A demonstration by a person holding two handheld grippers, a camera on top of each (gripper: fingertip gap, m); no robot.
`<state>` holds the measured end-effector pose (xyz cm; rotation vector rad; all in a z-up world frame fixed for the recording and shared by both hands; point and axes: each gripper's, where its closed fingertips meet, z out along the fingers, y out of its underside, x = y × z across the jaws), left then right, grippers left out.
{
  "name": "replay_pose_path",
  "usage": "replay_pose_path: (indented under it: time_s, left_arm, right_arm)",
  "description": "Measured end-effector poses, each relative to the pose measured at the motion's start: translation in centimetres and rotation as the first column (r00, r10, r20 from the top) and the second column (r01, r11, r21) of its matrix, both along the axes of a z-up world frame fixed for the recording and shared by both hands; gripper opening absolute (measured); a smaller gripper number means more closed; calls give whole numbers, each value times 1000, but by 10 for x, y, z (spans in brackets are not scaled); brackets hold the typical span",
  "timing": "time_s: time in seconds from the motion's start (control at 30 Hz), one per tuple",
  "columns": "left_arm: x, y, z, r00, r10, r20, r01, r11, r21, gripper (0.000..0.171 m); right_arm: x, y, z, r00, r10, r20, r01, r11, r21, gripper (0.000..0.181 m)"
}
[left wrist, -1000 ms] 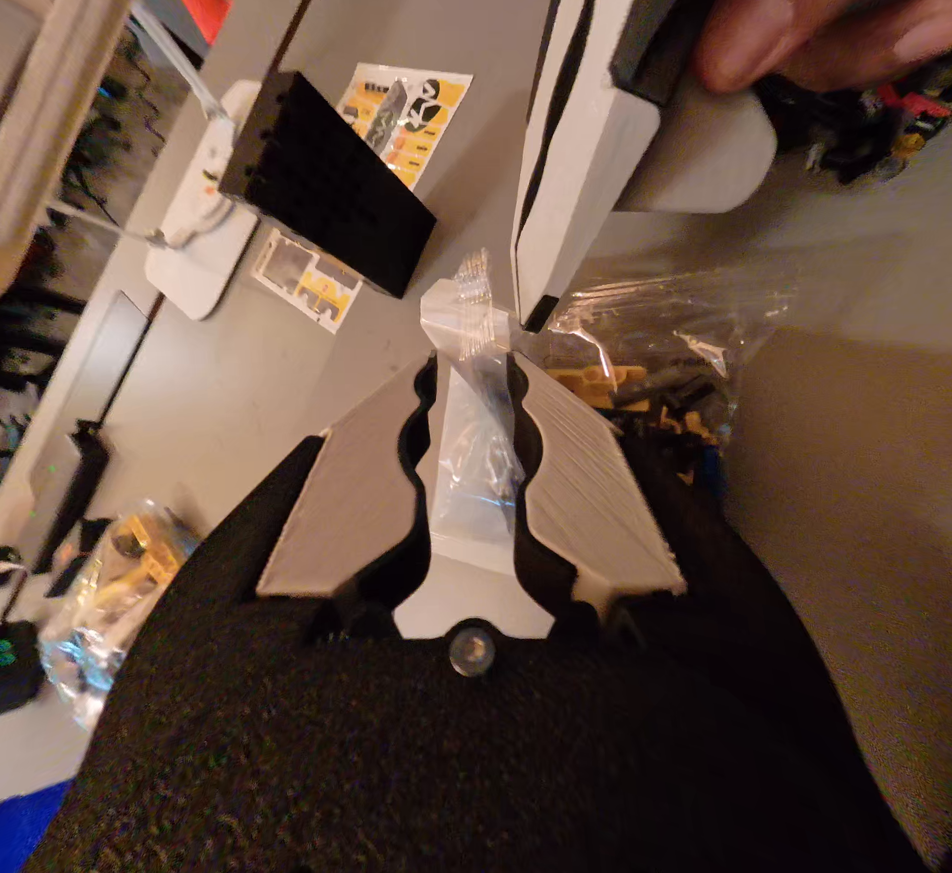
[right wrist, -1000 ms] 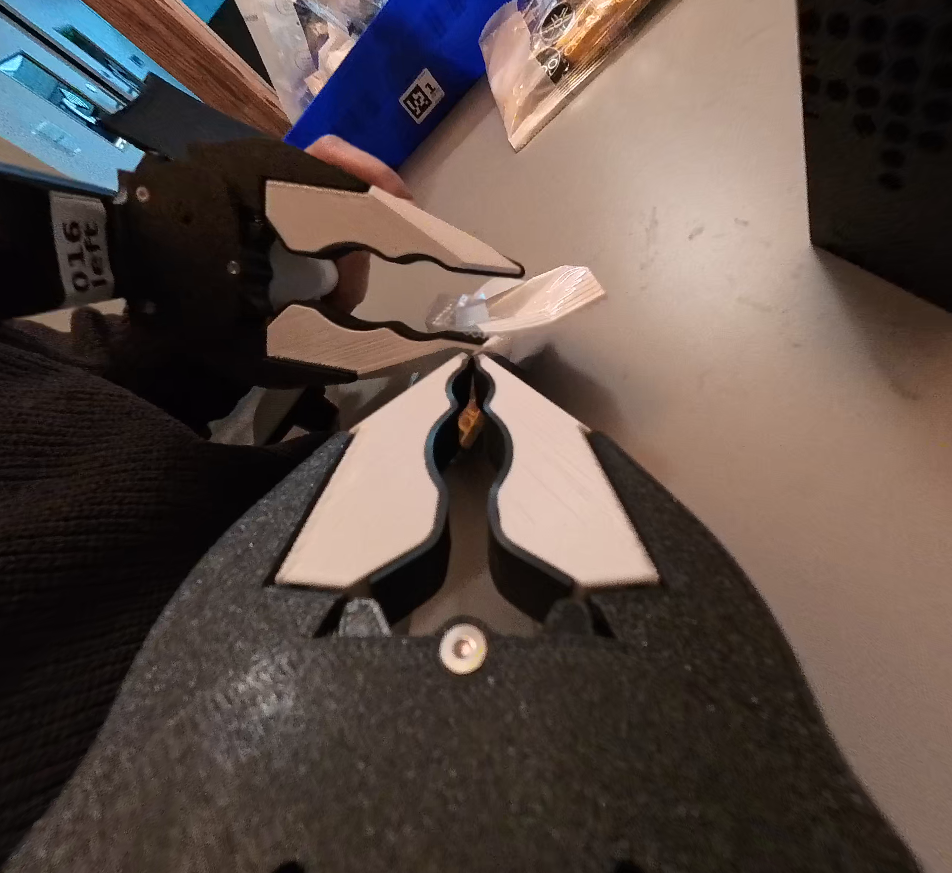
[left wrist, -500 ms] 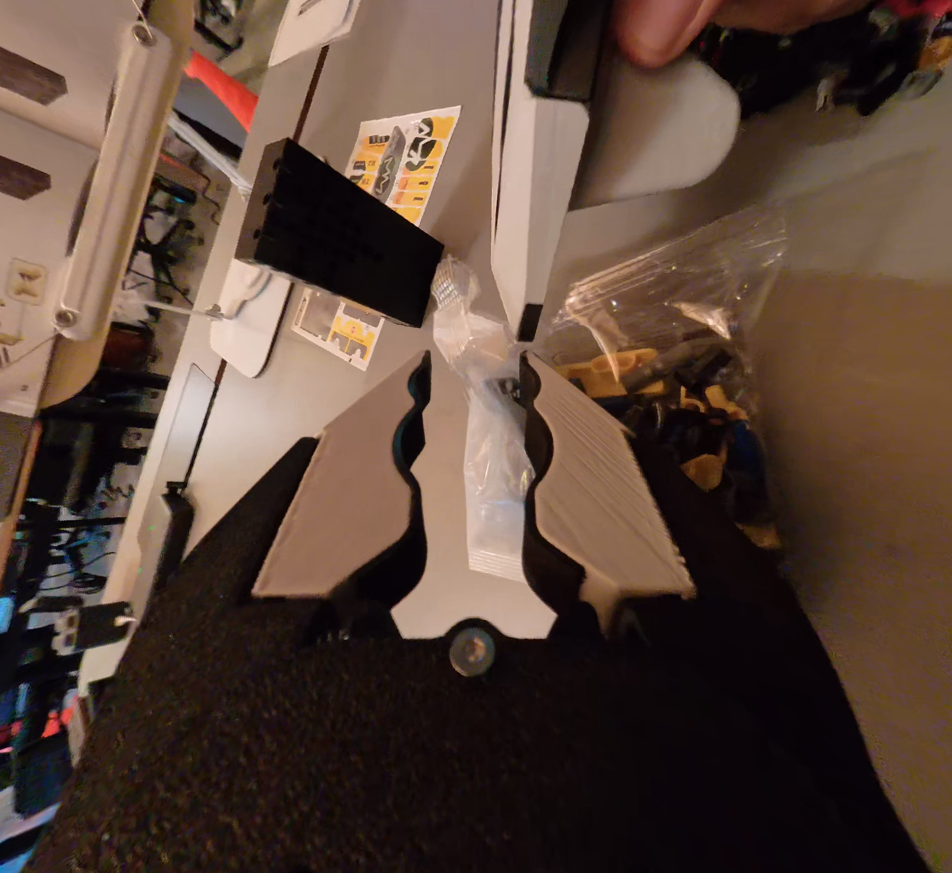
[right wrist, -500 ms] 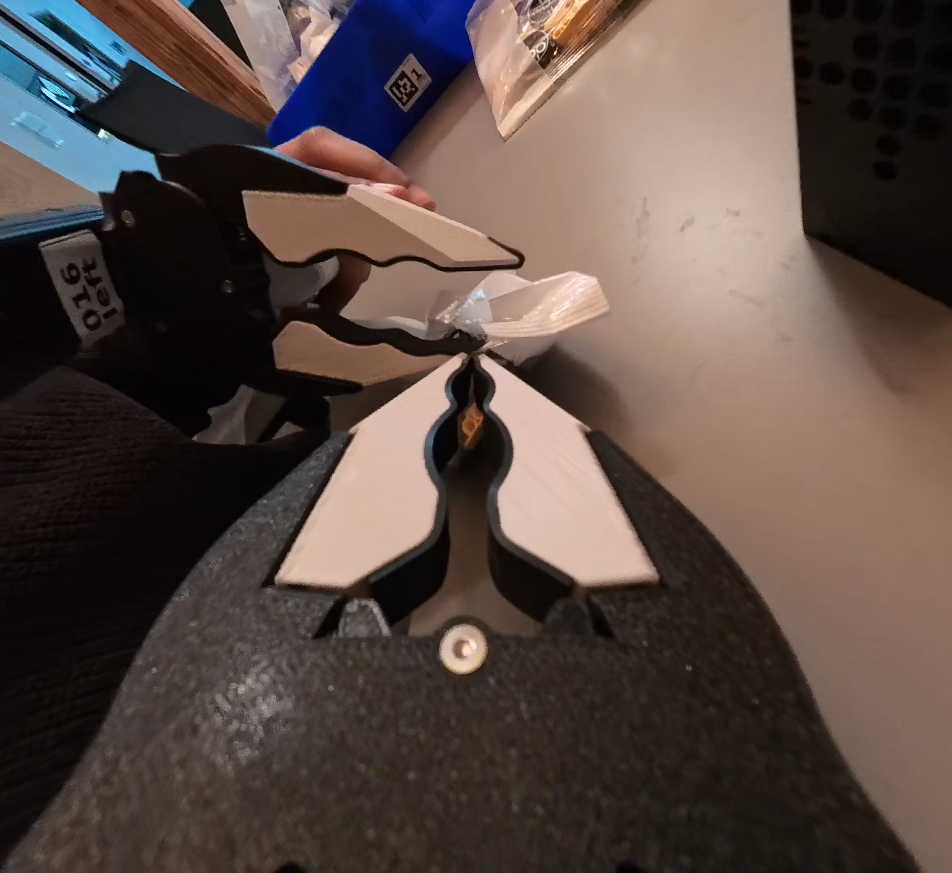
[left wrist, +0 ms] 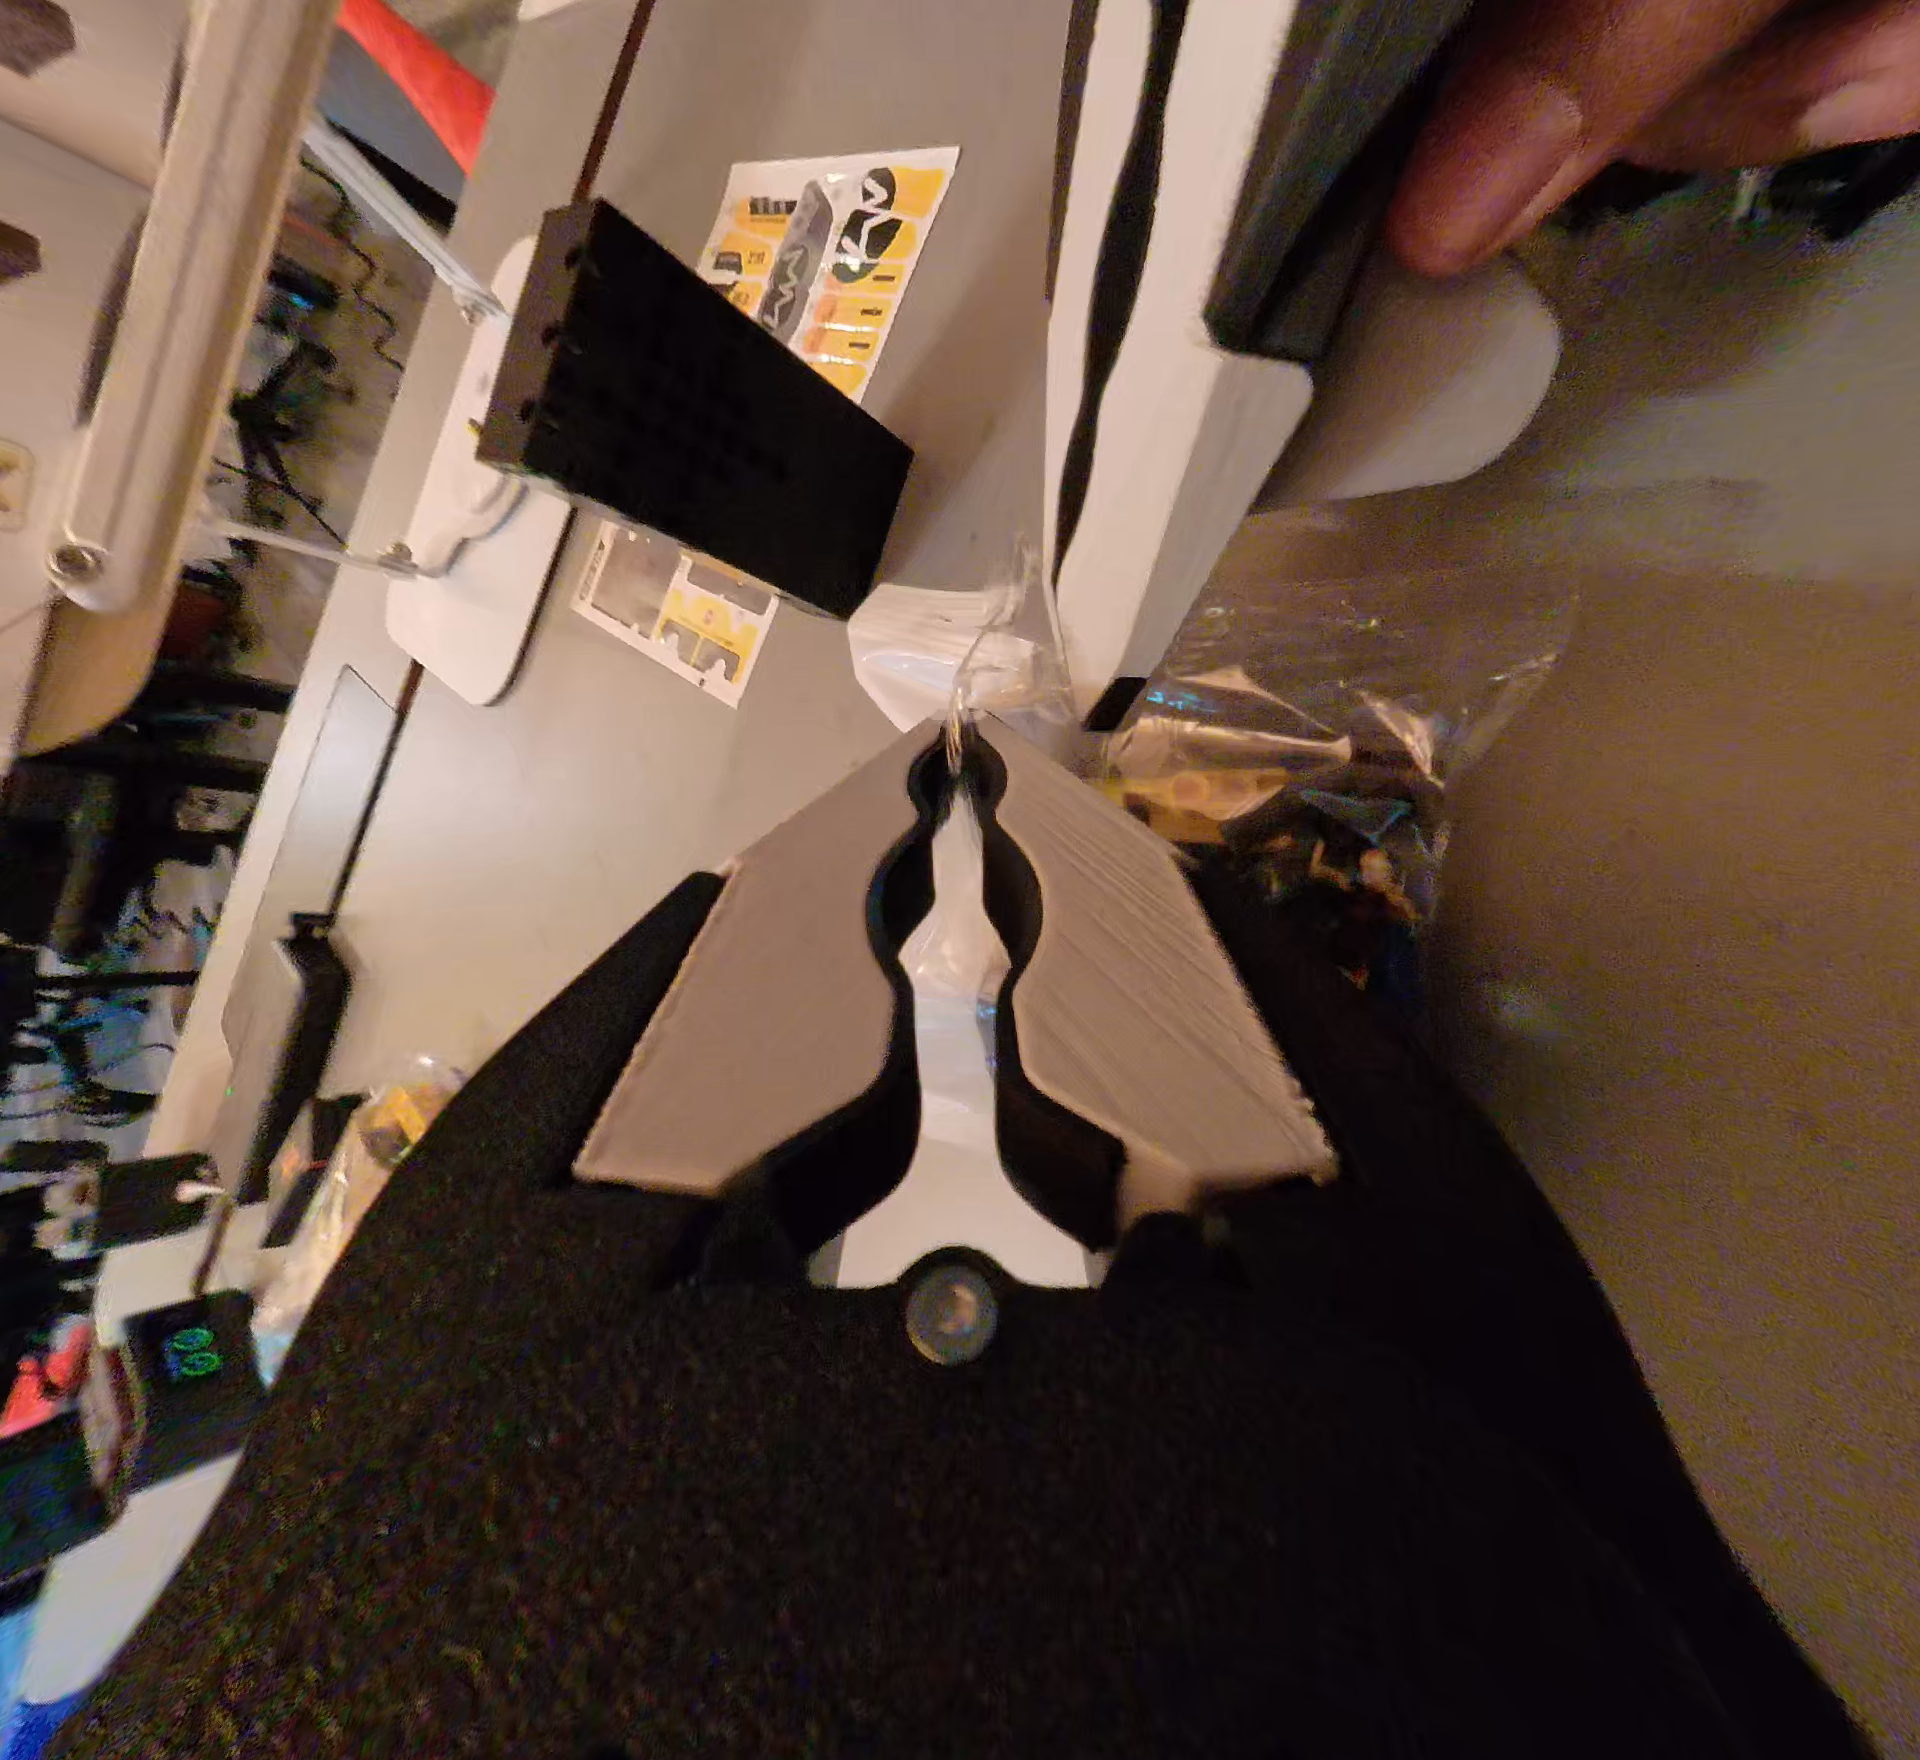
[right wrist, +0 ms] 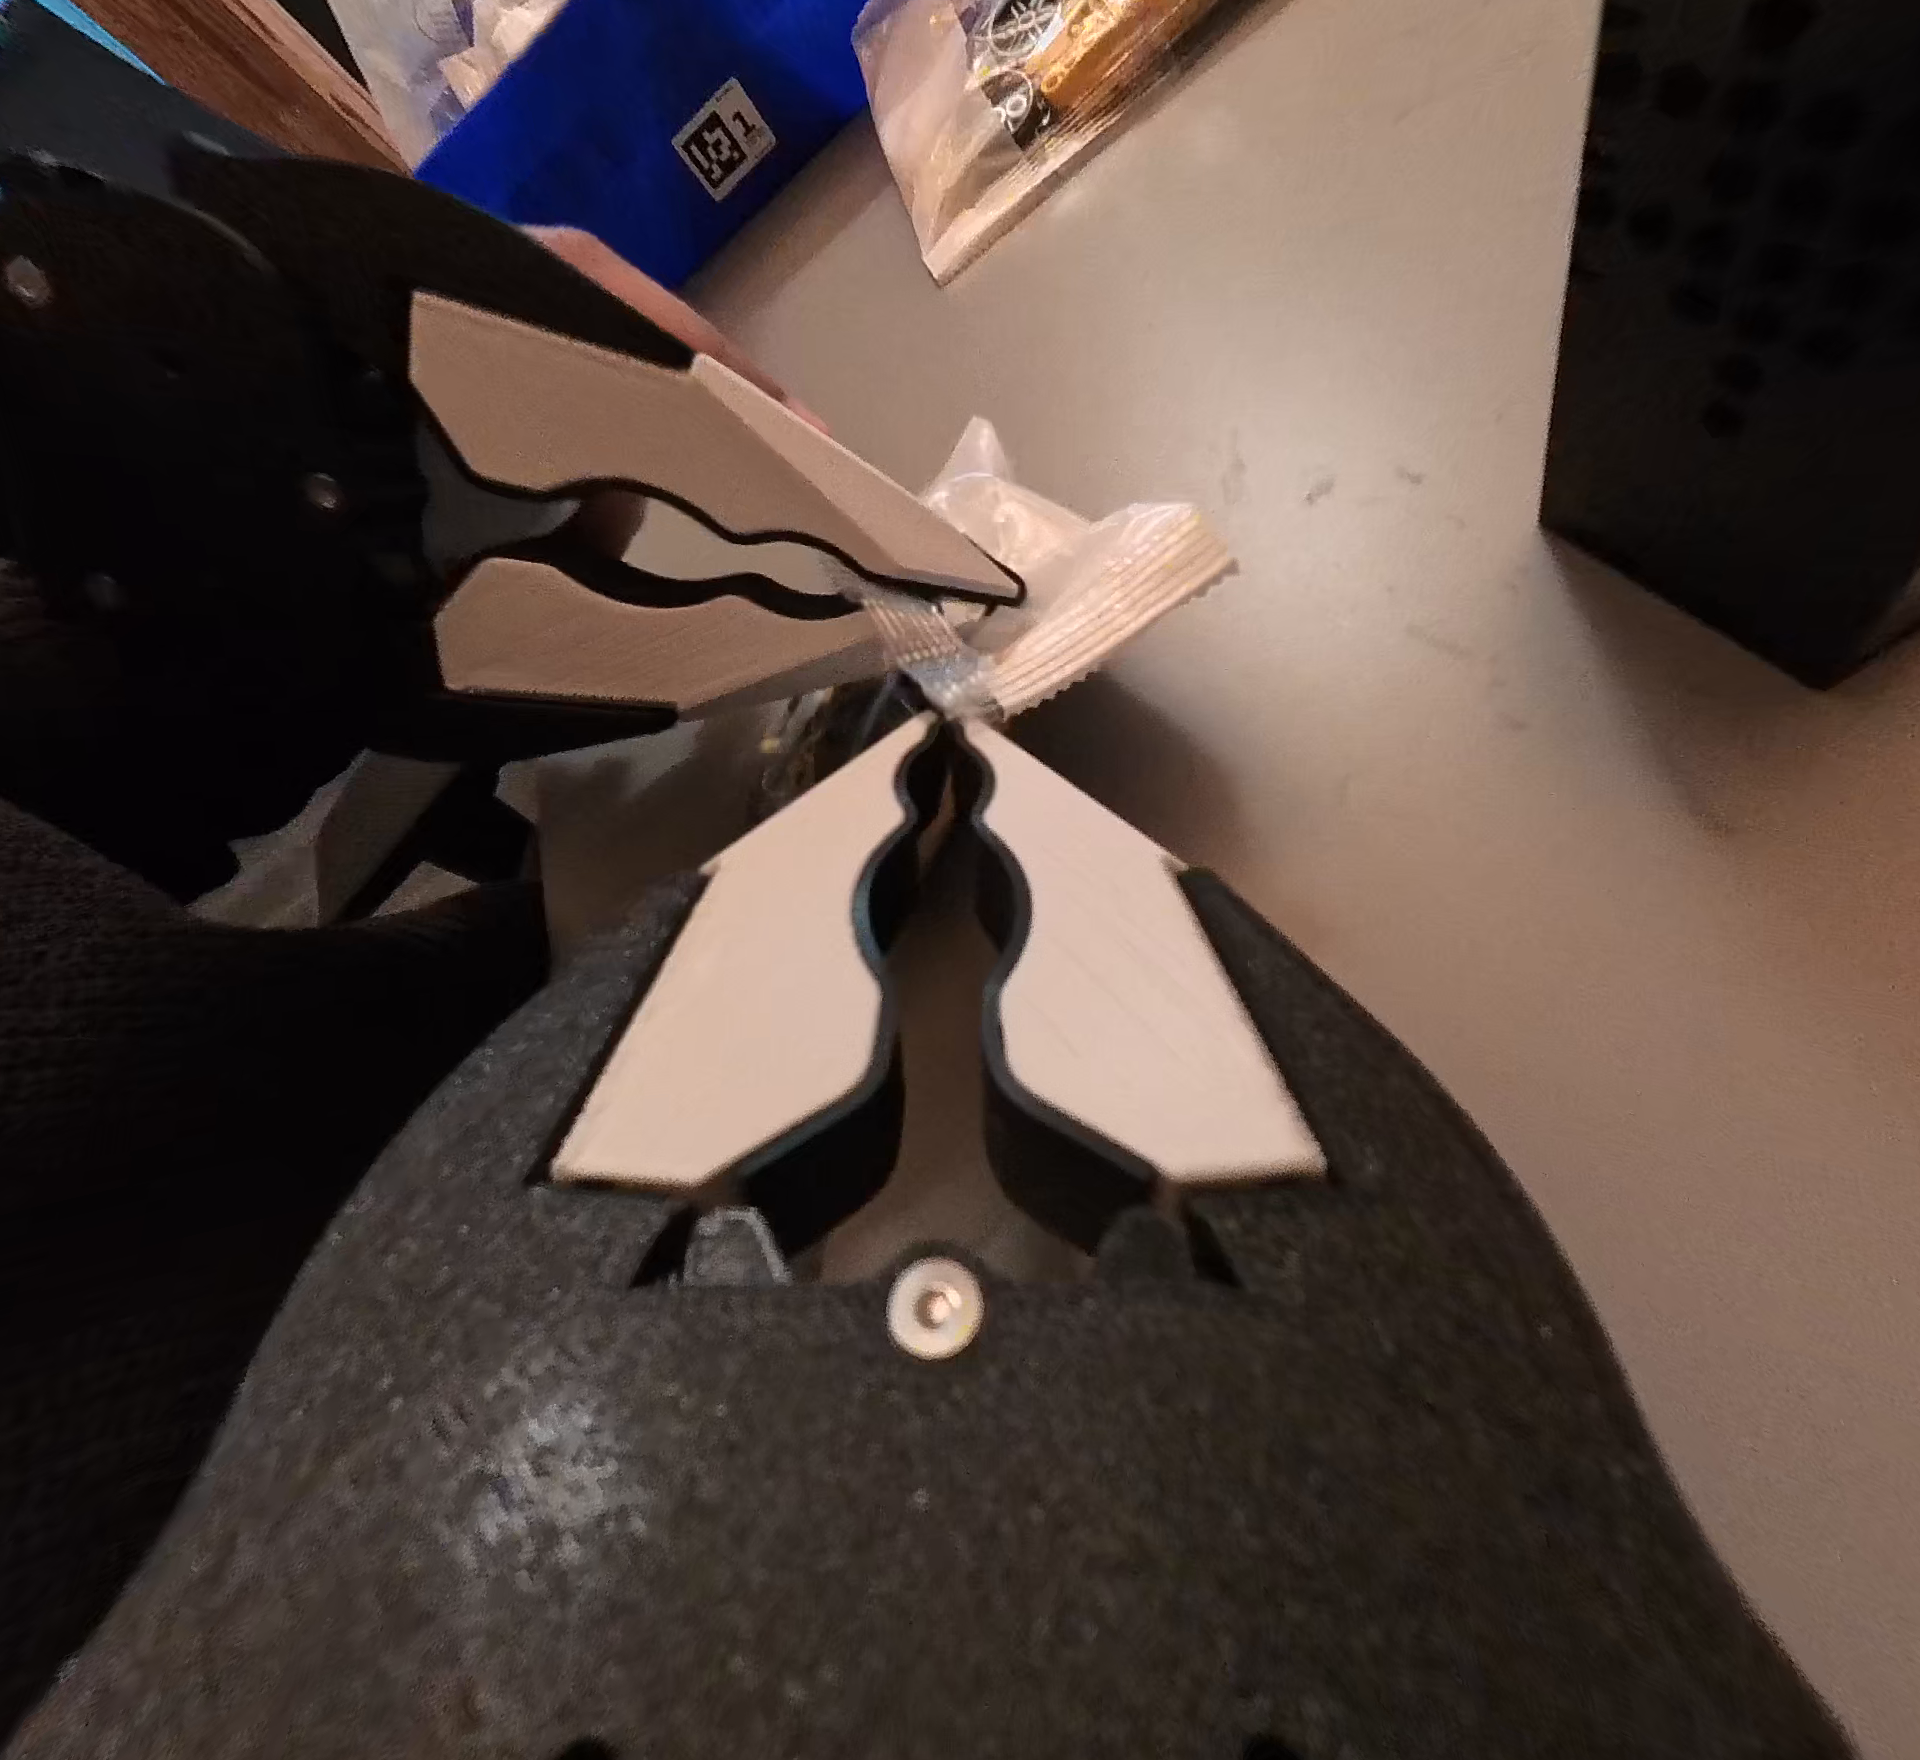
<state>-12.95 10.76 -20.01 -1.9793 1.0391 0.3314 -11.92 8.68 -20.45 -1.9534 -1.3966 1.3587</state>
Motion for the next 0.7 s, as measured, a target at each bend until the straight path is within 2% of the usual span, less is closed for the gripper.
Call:
replay_pose_path:
  time_s: [0.1, 0.23, 0.47, 0.63, 0.7]
  left_arm:
    - [-1, -1, -2, 991, 62, 116, -52, 995, -88, 0]
    - [-2, -1, -1, 936, 157, 314, -97, 975, -198, 0]
    - [1, -1, -3, 872, 229, 433, -123, 958, -258, 0]
    - [4, 1, -7, 874, 235, 425, -141, 960, -241, 0]
    - [7, 1, -8, 849, 247, 467, -134, 956, -262, 0]
  right_arm:
    - [0, 0, -4, 999, 4, 34, -6, 998, 64, 0]
    - [1, 0, -2, 999, -5, 52, 0, 995, 96, 0]
    - [4, -1, -5, 994, -92, 50, 91, 995, 26, 0]
    - [8, 0, -10, 987, -145, 68, 143, 989, 30, 0]
    - [10, -1, -11, 982, -169, 82, 167, 986, 26, 0]
